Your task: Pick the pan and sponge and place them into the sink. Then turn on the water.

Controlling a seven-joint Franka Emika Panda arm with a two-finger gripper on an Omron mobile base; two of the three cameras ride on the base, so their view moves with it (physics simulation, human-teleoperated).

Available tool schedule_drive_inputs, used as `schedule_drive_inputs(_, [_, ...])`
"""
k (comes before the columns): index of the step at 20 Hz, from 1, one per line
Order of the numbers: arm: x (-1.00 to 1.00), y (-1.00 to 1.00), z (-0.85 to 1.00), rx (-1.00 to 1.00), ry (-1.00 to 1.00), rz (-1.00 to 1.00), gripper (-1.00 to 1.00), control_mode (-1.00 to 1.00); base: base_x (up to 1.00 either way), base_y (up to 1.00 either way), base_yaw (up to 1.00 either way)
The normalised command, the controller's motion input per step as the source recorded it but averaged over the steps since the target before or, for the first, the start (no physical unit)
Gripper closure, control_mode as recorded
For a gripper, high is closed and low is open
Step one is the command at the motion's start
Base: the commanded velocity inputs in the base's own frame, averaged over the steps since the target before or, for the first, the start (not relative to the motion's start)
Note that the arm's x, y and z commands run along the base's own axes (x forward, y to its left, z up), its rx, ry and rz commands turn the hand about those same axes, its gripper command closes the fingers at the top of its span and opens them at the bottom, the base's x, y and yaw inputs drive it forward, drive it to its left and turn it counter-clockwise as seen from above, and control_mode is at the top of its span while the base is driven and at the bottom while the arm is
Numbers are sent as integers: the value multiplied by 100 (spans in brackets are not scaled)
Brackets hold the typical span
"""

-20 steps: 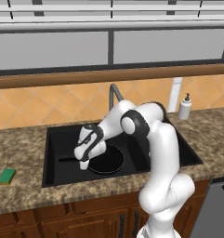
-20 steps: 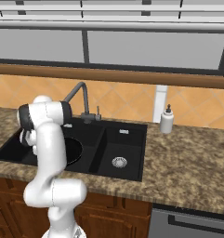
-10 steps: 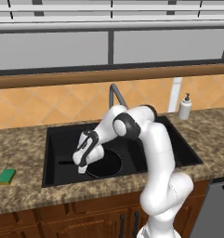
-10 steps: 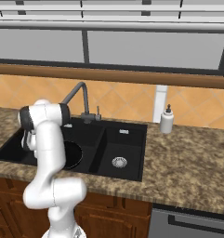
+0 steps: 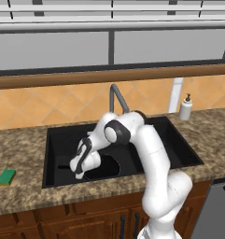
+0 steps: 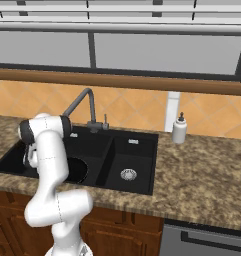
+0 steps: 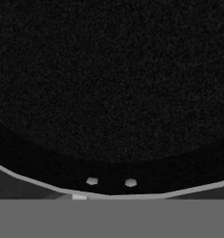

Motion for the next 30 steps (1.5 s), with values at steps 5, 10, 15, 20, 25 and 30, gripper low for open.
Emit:
schedule_drive_inputs(5, [1,45,-35,0,0,-19,100,-100,0,0,0])
schedule_drive_inputs(10, [1,21,-17,-2,0,-10,100,-100,0,0,0])
schedule_drive_inputs(15, [0,9,-2,-5,0,0,-100,-100,0,0,0])
schedule_drive_inputs(20, [0,9,15,-2,0,0,-100,-100,0,0,0])
schedule_drive_inputs(25, [-2,2,65,-4,2,0,-100,-100,0,0,0])
schedule_drive_inputs(30, [-17,18,88,-1,0,-3,-100,-100,0,0,0])
